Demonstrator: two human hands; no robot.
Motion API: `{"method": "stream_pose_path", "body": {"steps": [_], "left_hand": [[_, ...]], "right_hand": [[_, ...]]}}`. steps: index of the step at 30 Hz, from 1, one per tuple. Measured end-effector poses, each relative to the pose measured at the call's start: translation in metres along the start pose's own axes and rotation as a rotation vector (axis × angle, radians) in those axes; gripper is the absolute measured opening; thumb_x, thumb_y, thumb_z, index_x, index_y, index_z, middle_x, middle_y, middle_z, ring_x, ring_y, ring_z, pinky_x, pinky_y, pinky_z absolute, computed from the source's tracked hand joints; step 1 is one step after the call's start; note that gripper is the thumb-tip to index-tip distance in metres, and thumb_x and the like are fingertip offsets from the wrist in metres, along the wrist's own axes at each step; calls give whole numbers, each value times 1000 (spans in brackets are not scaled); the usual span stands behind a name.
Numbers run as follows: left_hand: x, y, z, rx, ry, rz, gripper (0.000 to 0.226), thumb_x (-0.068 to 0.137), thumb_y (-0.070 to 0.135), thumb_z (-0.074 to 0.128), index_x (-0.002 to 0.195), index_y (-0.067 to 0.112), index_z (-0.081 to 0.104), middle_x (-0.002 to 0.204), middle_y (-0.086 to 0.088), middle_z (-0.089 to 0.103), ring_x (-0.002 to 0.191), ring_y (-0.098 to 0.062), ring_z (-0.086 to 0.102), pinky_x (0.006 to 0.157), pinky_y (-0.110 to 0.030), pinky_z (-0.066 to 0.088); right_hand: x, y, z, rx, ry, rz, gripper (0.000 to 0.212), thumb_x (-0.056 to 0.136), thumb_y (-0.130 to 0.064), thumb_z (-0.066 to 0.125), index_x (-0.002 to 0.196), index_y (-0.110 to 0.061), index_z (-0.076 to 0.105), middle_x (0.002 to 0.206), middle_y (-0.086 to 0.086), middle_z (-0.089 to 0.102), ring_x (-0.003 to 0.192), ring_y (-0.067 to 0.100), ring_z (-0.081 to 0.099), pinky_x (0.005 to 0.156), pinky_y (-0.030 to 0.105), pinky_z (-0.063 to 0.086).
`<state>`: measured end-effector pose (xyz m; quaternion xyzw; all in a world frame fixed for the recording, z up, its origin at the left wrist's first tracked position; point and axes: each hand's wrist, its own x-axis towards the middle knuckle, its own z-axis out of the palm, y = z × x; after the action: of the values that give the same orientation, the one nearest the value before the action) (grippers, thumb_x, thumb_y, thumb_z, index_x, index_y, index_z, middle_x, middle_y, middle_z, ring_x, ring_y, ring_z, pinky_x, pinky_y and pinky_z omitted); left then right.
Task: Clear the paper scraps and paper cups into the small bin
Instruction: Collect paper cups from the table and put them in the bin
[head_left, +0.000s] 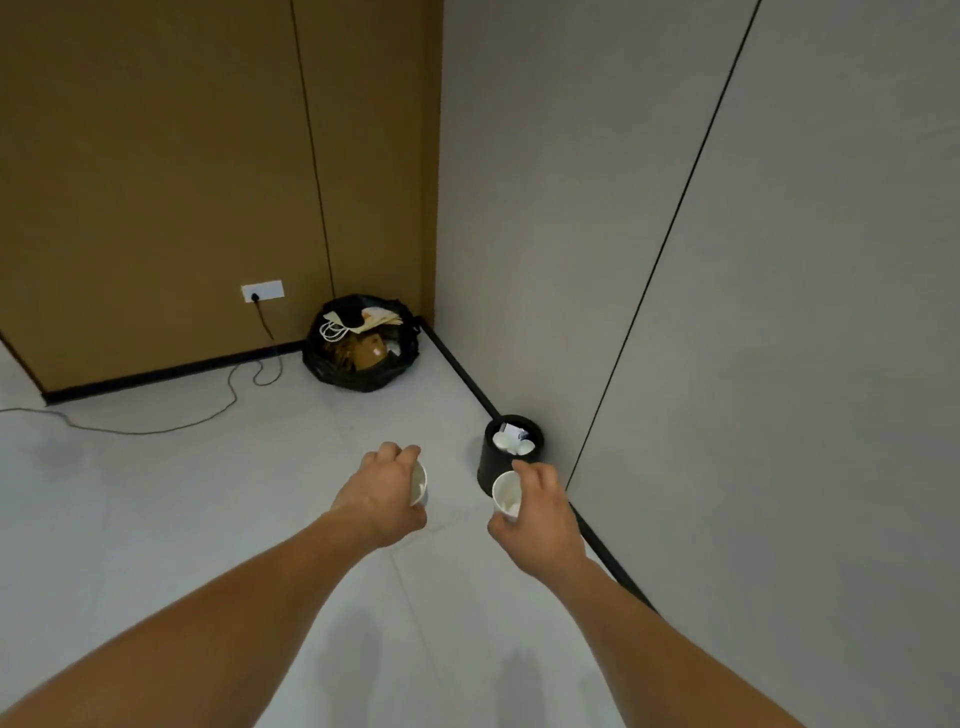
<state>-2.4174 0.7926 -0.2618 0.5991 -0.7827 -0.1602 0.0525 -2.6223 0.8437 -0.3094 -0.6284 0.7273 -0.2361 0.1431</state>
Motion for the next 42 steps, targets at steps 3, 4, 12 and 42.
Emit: {"method": "stream_pose_path", "body": {"steps": [3, 4, 12, 42], "left_hand": [[57, 18, 6, 16, -21, 68, 82, 78, 38, 69, 146, 22, 27, 139, -2, 36, 123, -23, 39, 99, -35, 44], [75, 26, 11, 19, -34, 85, 81, 78, 37, 68, 146, 22, 27, 139, -2, 36, 123, -23, 39, 99, -35, 45], [234, 86, 32, 60, -85, 114, 84, 78, 36, 70, 147, 22, 24, 140, -2, 35, 124, -23, 38, 99, -36, 45], [731, 31, 371, -49, -307, 211, 75, 78, 30, 74, 141, 11, 38, 138, -8, 46, 122, -24, 48, 91, -28, 50]], "right_hand": [[40, 26, -2, -13, 37, 46, 70, 78, -32, 60, 142, -15, 39, 133, 3, 42, 118, 24, 44, 95, 31, 40], [54, 35, -1, -16, 41, 62, 70, 78, -32, 60, 142, -15, 38, 133, 3, 41, 118, 24, 43, 95, 31, 40], [196, 114, -11, -17, 31, 59, 72, 81, -33, 61, 145, -15, 34, 135, 3, 38, 119, 22, 43, 95, 30, 41], [598, 400, 282, 94, -142, 277, 67, 78, -26, 79, 133, -4, 49, 124, 12, 55, 108, 23, 56, 84, 38, 56]]}}
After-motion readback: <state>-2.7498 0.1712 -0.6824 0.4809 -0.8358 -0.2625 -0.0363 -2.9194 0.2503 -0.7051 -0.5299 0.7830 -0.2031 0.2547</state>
